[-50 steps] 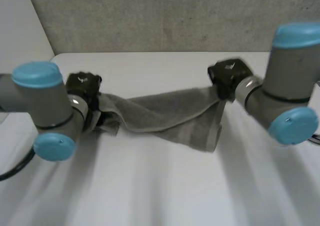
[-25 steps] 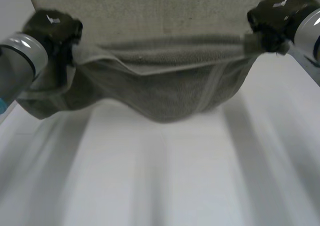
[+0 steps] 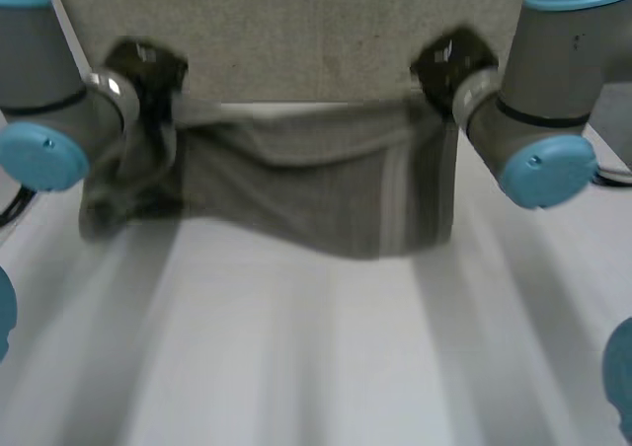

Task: Fold the towel.

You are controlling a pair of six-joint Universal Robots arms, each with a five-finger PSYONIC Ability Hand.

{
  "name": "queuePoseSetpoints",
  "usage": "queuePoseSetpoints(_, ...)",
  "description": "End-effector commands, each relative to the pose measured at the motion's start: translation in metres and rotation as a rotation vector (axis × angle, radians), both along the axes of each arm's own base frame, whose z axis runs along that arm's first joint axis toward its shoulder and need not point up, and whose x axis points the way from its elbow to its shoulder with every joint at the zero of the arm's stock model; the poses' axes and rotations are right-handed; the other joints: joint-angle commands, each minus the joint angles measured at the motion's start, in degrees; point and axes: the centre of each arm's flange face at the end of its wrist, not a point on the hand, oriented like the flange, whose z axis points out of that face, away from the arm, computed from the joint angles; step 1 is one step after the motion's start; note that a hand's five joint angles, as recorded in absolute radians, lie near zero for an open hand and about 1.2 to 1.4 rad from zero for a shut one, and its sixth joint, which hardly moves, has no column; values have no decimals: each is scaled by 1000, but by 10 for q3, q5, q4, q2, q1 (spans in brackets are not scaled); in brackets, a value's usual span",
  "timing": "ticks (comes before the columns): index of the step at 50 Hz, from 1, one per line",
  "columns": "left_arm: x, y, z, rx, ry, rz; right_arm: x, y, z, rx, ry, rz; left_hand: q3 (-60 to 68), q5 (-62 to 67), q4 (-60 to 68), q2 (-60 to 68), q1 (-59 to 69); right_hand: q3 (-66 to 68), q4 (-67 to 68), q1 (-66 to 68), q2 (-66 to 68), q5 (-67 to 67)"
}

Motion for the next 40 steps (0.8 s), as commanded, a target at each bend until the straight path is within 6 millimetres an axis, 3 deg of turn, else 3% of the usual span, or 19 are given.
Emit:
queuePoseSetpoints(1,-4,7,116,-393,432,-70,-5,-9,117,-588,-449,-57,-87,-155,-71,-52,-18,31,36,40,50,30)
queuePoseSetpoints(2,0,9,131,-431,512,-90,-5,-9,117,-589,-450,-57,-87,-155,-71,-52,-18,31,36,40,50,30)
queuePoseSetpoints(3,0,10,131,-431,513,-90,-11,0,132,-626,-475,-47,-87,-155,-71,-52,-18,31,36,40,50,30)
queuePoseSetpoints(5,9,7,140,-443,608,-111,-15,6,135,-626,-467,-37,-87,-155,-71,-52,-18,31,36,40,50,30)
queuePoseSetpoints(8,10,5,134,-419,612,-107,-7,10,114,-542,-406,18,-87,-155,-71,-52,-18,31,36,40,50,30)
queuePoseSetpoints(11,6,3,109,-315,556,-108,-6,11,82,-384,-310,46,-87,-155,-71,-52,-18,31,36,40,50,30)
queuePoseSetpoints(12,3,3,89,-240,503,-110,-6,14,64,-291,-261,57,-87,-155,-71,-52,-18,31,36,40,50,30)
queuePoseSetpoints(13,0,3,66,-166,439,-119,-6,14,64,-290,-260,58,-87,-155,-71,-52,-18,31,36,40,50,30)
queuePoseSetpoints(14,0,3,66,-165,438,-119,-6,16,47,-204,-214,64,-87,-155,-71,-52,-18,31,36,40,50,30)
queuePoseSetpoints(15,-3,4,43,-104,367,-135,-6,16,47,-203,-213,64,-87,-155,-71,-52,-18,31,36,40,50,30)
queuePoseSetpoints(16,-3,4,42,-104,366,-135,-6,18,28,-122,-168,67,-87,-155,-71,-52,-18,31,36,40,50,30)
queuePoseSetpoints(17,-6,5,19,-51,290,-150,-7,20,10,-44,-121,63,-87,-155,-71,-52,-18,31,36,40,50,30)
queuePoseSetpoints(18,-7,8,-5,-4,214,-162,-7,20,10,-44,-121,63,-87,-155,-71,-52,-18,31,36,40,50,30)
queuePoseSetpoints(19,-7,8,-5,-4,214,-162,-7,24,-10,33,-69,63,-87,-155,-71,-52,-18,31,36,40,50,30)
queuePoseSetpoints(20,-7,12,-27,42,147,-170,-10,26,-29,101,-14,56,-87,-155,-71,-52,-18,31,36,40,50,30)
queuePoseSetpoints(24,-2,29,-93,168,-58,-189,-17,35,-60,218,68,41,-87,-155,-71,-52,-18,31,36,40,50,30)
queuePoseSetpoints(28,2,43,-124,236,-155,-208,-25,51,-98,346,134,42,-87,-155,-71,-52,-18,31,36,40,50,30)
queuePoseSetpoints(32,12,57,-152,308,-243,-221,-31,60,-113,397,153,40,-87,-155,-71,-52,-18,31,36,40,50,30)
queuePoseSetpoints(40,26,67,-162,344,-310,-217,-46,66,-123,430,154,8,-93,-161,-78,-58,-24,31,36,40,50,30)
